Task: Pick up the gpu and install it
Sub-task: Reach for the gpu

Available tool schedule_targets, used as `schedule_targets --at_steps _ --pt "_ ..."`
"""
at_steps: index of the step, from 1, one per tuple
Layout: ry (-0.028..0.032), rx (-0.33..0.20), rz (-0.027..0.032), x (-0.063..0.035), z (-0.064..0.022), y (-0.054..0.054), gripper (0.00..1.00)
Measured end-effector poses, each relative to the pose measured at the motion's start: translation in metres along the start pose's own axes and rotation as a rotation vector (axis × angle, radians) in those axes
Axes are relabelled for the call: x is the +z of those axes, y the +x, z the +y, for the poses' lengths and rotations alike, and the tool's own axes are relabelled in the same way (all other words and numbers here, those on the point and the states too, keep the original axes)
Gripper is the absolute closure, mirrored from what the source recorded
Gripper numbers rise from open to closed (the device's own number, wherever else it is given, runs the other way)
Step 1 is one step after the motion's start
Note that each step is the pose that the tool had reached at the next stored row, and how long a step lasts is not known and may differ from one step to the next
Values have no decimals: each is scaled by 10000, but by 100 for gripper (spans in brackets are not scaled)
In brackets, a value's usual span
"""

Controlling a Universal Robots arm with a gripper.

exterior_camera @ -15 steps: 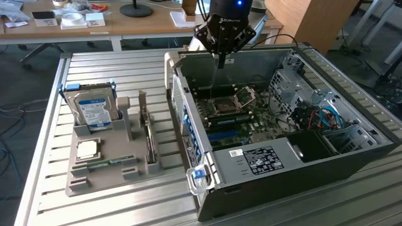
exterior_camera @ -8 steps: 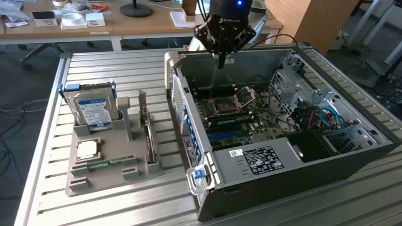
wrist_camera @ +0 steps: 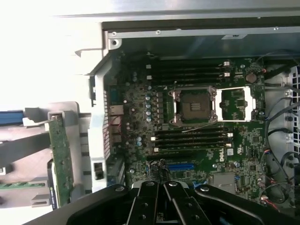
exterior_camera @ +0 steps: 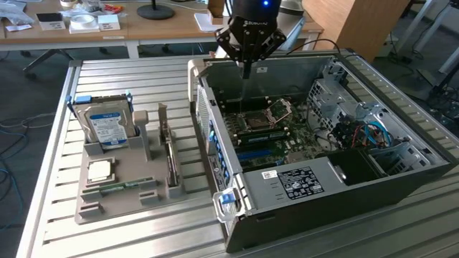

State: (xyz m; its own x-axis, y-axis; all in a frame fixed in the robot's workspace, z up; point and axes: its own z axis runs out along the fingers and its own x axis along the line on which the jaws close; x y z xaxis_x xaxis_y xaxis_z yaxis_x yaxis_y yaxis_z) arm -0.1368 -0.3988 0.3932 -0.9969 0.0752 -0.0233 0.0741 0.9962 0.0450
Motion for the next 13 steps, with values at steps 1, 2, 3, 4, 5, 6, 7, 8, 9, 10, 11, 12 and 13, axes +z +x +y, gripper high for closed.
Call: schedule_targets --at_steps 1,2,3,4,5,6,7,8,9,10,11,12,13 --pt "-1 0 0 0 -2 28 89" --pt "0 0 0 -1 -3 60 89" --pt "0 2 0 -2 -5 91 89" --pt "-1 1 -1 -2 -7 122 89" --pt "0 0 0 -3 -9 153 89" --pt "0 0 1 -3 -10 185 89" --pt "0 1 0 -4 -12 219 89" --pt "0 1 0 -4 -13 254 89" --pt "0 1 0 -5 -14 288 89" --pt "0 0 0 -5 -15 325 89" --pt "0 0 0 -6 -17 359 89" --pt "0 1 0 -6 -17 393 89" --pt "0 2 0 -7 -18 428 89"
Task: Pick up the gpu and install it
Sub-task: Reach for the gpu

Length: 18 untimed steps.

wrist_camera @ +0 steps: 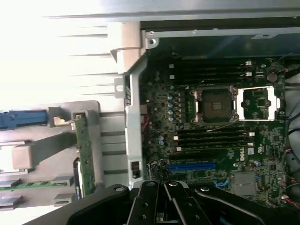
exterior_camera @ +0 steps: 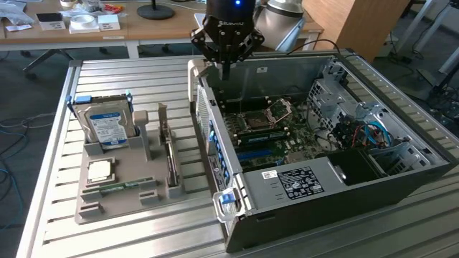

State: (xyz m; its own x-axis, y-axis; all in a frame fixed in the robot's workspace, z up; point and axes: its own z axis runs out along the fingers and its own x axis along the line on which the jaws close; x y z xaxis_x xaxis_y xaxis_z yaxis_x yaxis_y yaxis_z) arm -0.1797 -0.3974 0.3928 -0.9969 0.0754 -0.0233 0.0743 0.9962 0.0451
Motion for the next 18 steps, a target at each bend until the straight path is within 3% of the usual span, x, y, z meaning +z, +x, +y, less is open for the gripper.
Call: schedule_targets --at_steps 18 --pt "0 -1 0 -7 29 632 89"
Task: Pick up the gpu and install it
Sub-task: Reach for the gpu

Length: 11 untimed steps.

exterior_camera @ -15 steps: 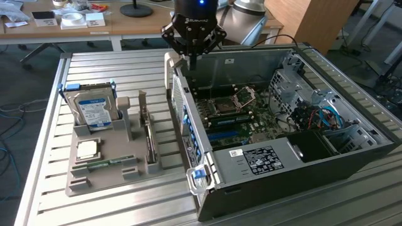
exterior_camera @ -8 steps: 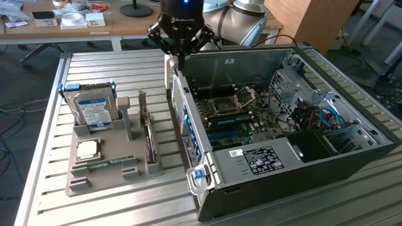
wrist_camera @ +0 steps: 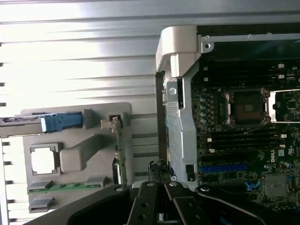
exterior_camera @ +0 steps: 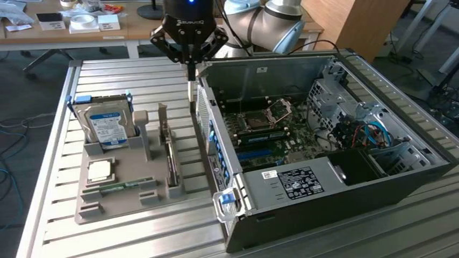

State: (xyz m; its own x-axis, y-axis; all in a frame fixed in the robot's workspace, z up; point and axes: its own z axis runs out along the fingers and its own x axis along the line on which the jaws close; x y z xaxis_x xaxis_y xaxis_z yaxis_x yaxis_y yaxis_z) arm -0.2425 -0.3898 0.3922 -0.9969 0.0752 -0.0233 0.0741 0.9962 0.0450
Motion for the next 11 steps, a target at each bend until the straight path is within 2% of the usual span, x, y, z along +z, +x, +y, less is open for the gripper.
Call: schedule_targets --at_steps 11 --pt "-1 1 -1 -7 -12 366 89"
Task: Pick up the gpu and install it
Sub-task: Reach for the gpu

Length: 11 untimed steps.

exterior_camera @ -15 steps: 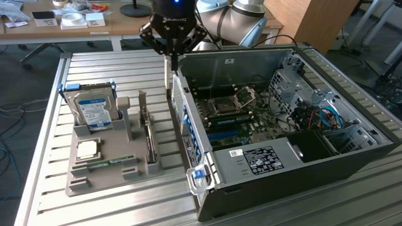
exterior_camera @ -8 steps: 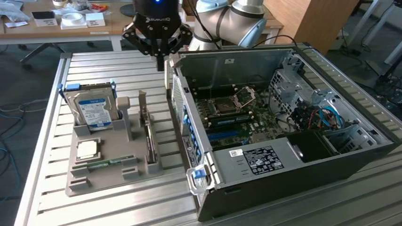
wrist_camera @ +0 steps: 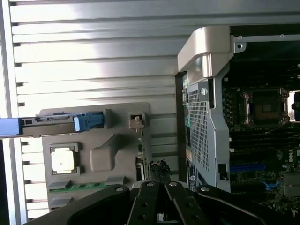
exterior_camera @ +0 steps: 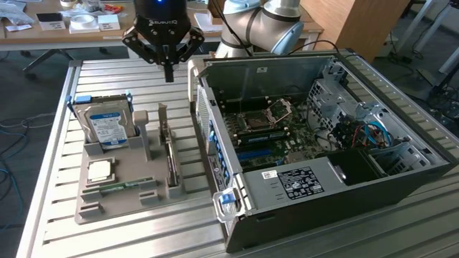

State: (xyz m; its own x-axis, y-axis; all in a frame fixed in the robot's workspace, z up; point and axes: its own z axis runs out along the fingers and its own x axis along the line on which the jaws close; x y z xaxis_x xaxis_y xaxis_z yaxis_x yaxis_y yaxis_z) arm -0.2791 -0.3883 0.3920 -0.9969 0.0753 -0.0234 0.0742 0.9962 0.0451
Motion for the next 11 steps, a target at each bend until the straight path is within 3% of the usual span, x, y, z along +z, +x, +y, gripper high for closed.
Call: schedule_targets --at_steps 5,11 --pt "1 1 0 -2 -3 77 89" --pt "0 -1 1 -2 -4 79 89"
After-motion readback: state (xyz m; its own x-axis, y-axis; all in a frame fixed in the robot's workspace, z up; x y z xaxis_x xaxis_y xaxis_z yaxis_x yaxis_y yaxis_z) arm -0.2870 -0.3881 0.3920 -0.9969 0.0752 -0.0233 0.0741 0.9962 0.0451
